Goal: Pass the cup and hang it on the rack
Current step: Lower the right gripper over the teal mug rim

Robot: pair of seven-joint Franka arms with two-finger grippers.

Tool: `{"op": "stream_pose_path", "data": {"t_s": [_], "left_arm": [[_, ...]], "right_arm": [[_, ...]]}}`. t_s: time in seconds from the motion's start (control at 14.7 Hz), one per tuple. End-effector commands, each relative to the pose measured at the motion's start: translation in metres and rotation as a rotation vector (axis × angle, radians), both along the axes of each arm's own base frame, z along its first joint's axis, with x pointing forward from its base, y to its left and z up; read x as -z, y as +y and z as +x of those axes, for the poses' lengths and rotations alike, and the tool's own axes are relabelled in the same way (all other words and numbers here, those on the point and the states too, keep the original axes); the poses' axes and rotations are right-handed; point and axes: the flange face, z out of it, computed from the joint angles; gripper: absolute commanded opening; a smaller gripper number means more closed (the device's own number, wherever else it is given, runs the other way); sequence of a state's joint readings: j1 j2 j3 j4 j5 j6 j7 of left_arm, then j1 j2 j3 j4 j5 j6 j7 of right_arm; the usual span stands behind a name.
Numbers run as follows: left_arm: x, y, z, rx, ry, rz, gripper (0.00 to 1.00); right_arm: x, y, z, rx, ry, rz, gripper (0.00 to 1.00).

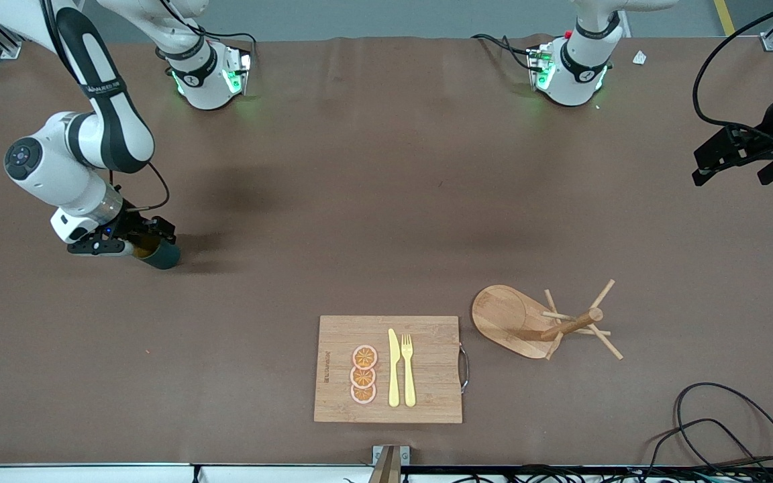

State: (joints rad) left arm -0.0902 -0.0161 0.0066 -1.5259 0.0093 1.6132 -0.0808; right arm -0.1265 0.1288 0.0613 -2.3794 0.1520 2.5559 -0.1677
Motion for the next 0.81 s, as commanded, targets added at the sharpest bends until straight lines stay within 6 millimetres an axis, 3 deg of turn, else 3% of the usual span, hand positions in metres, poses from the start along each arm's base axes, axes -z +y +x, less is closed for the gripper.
{"op": "stream_pose_path", "data": {"t_s": [0.0, 0.48, 0.75], "left_arm": [[-0.004, 0.003, 0.002, 0.012, 0.004, 0.002, 1.0], [-0.004, 0.003, 0.002, 0.012, 0.004, 0.002, 1.0], [-0.004, 0.003, 0.002, 0.012, 0.004, 0.002, 1.0]], "right_arm": [[-0.001, 0.001, -0.008, 0.013, -0.037, -0.02, 0.94], [0.016, -0.001, -0.004, 0.022, -0.062, -0.027, 0.91], [0.03, -0.001, -0.003, 0.026, -0.074, -0.031, 0.82]]}}
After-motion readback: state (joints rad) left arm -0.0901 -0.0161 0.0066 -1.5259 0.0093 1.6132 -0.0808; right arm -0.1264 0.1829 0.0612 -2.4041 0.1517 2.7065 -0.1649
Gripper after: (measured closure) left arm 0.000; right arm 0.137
